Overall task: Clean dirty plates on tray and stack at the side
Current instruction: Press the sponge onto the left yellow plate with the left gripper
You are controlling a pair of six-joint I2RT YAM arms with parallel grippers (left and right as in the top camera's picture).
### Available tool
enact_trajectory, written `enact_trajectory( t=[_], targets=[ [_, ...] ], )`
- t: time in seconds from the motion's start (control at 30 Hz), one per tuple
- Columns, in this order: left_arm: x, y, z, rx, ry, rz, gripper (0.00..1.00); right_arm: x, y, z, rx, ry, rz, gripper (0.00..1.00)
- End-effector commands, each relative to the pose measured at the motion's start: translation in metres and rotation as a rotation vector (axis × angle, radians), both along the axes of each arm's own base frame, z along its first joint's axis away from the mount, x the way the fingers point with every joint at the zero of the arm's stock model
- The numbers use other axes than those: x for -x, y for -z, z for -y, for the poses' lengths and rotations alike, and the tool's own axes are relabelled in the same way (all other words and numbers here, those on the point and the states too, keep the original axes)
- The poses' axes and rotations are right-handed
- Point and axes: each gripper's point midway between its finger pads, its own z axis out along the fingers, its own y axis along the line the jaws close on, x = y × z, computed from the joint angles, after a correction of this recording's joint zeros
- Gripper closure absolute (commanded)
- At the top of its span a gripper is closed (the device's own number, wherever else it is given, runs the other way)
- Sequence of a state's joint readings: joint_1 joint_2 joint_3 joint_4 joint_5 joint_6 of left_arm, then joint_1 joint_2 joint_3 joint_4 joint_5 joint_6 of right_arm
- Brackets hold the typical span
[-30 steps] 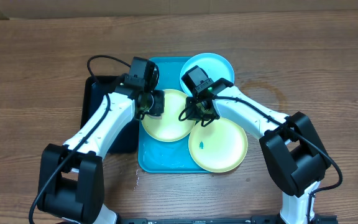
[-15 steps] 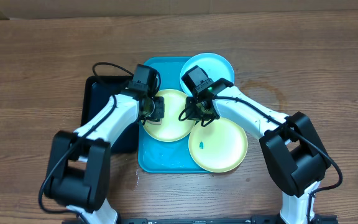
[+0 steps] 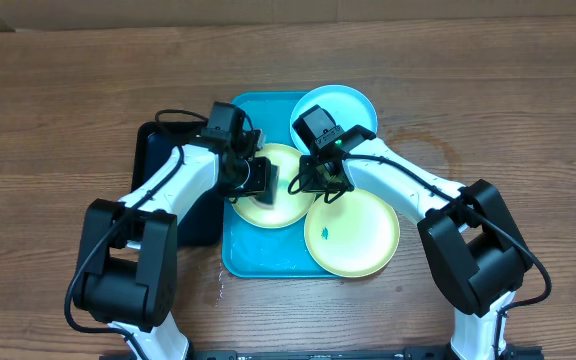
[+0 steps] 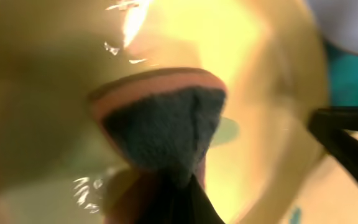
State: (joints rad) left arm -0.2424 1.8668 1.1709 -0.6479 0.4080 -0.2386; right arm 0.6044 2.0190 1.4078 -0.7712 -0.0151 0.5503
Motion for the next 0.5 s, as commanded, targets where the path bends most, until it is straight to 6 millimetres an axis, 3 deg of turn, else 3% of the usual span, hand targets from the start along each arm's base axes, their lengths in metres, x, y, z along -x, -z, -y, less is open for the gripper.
enact_trajectory(
  t=[0.0,0.1,0.17,0.37,0.47],
  targets=[
    [-0.023,-0.054,0.015,0.131,0.032,0.099,0.96,-0.002,-0.001,0.000,0.006,0.005,0.014,0.96],
    [-0.029,-0.075,0.012,0.119,0.027,0.153,0.96,-0.002,-0.001,0.000,0.006,0.005,0.014,0.96],
    [-0.031,-0.077,0.004,0.065,0.010,0.173,0.96,-0.002,-0.001,0.000,0.006,0.005,0.014,0.96],
    [-0.023,-0.048,-0.029,-0.142,-0.057,0.110,0.96,-0.002,-0.001,0.000,0.006,0.005,0.014,0.96],
    [-0.018,-0.026,-0.035,-0.184,-0.062,0.057,0.96,-0.002,-0.001,0.000,0.006,0.005,0.014,0.96]
  ],
)
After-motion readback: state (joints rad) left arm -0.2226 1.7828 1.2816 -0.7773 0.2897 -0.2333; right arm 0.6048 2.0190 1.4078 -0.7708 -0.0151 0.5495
